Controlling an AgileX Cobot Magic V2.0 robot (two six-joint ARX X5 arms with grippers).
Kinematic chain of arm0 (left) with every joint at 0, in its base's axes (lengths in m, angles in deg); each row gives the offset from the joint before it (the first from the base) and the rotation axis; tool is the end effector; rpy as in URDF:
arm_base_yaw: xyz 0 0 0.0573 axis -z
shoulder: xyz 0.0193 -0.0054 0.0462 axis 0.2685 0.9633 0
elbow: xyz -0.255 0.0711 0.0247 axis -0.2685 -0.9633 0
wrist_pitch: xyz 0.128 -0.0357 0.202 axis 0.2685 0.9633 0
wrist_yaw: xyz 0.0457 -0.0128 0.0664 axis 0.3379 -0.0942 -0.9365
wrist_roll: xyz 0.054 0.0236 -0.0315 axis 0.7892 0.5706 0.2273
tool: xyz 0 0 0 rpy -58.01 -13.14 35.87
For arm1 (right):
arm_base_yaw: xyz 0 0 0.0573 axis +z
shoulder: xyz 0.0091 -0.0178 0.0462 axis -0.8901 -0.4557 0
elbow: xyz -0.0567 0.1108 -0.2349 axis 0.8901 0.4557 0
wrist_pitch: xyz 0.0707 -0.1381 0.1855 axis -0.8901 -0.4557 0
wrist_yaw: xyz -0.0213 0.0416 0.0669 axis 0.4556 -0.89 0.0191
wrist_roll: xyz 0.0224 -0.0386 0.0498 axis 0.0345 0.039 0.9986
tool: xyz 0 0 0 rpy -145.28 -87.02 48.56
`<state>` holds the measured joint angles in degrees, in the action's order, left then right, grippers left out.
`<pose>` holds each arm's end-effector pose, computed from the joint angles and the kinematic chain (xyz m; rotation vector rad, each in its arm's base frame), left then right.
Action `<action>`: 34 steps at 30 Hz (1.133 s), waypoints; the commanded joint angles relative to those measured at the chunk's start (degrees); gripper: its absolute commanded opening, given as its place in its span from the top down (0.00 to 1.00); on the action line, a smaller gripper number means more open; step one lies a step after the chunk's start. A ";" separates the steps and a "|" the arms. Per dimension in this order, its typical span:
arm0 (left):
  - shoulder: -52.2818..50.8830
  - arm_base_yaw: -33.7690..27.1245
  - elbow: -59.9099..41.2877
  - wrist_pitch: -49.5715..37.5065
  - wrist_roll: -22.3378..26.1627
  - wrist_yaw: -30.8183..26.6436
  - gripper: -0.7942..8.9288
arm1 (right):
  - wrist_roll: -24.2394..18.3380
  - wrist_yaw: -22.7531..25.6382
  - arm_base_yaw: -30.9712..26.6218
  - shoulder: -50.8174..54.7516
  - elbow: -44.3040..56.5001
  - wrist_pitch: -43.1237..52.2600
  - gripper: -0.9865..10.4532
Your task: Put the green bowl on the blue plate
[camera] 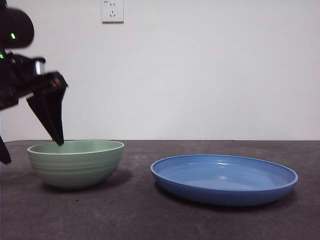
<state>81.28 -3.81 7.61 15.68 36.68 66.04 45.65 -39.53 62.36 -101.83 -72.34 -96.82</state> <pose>0.2683 -0.0701 0.1913 -0.1305 1.2309 -0.3739 0.1272 0.0318 0.2985 0.4213 0.6583 0.6452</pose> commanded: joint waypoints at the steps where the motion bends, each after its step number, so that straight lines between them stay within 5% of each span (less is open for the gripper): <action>1: 2.99 0.11 2.32 -0.87 0.44 -0.11 0.38 | 0.15 -0.33 0.02 -0.20 -0.96 0.28 0.35; 5: 4.87 0.11 3.02 -1.36 0.44 -0.11 0.45 | 0.15 -0.33 0.02 -0.20 -0.96 0.28 0.35; 10: 5.03 0.11 3.17 -1.55 0.46 -0.11 0.68 | 0.15 -0.33 0.02 -0.20 -0.96 0.28 0.35; 15: 5.16 0.26 3.17 -1.05 1.14 -0.11 0.75 | 0.15 -0.33 0.04 -0.20 -0.96 0.28 0.35; 19: 5.16 0.24 3.21 -1.22 1.14 -0.11 0.91 | 0.15 -0.33 0.02 -0.20 -0.96 0.28 0.35; 34: 6.03 6.23 16.59 7.23 -1.46 -3.17 0.91 | 0.15 -0.33 0.02 -0.20 -0.96 0.28 0.35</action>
<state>85.87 1.51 21.46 22.34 36.20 63.42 45.65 -39.55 62.36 -101.83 -72.34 -96.82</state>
